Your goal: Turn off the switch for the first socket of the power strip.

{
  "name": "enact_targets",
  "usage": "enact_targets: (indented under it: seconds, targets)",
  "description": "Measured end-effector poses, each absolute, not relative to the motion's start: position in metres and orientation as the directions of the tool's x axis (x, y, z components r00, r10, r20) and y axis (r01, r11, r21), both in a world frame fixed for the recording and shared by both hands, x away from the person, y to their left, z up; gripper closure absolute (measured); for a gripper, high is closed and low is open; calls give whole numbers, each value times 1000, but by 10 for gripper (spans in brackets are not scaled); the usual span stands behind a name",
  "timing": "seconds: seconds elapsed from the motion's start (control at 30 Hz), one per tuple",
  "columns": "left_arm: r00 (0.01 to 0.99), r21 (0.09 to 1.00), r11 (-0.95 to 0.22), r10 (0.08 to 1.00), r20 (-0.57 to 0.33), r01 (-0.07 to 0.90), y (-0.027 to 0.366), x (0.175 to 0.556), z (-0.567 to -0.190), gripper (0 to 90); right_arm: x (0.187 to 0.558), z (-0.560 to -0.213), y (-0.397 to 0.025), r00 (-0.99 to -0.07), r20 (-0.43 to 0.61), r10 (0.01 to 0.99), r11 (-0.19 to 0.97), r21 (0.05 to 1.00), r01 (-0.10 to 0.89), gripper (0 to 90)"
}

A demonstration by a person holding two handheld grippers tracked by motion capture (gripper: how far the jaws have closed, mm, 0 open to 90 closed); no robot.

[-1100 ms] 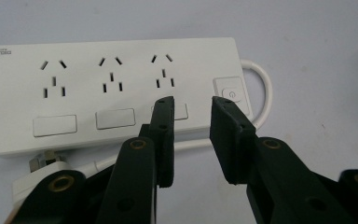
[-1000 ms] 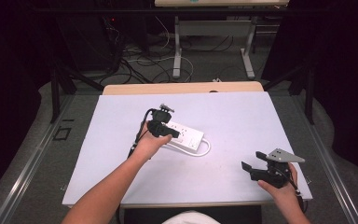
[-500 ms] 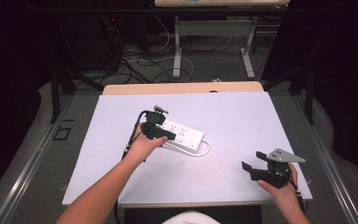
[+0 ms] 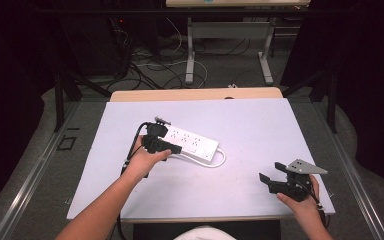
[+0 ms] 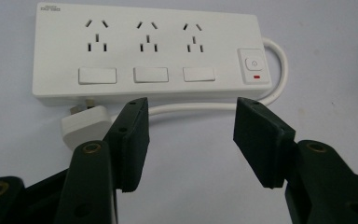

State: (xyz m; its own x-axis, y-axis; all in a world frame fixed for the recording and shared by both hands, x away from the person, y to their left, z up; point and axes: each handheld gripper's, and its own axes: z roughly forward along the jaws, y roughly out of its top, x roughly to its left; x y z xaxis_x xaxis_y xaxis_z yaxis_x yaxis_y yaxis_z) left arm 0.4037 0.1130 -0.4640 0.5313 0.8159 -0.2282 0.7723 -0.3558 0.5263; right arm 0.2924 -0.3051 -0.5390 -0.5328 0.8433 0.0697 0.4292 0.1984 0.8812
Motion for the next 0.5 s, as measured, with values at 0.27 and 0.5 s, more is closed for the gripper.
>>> enact_targets:
  seconds: [0.27,0.5]
  targets:
    - [526,546,-340,820,-226,766,124,399,-464,422,292,-539,-305,-527,69,847,196,881,431,240]
    - [534,561,-348,820,-206,751,138,393,-465,403,292,-539,-304,-525,73,848,191,882,430,240]
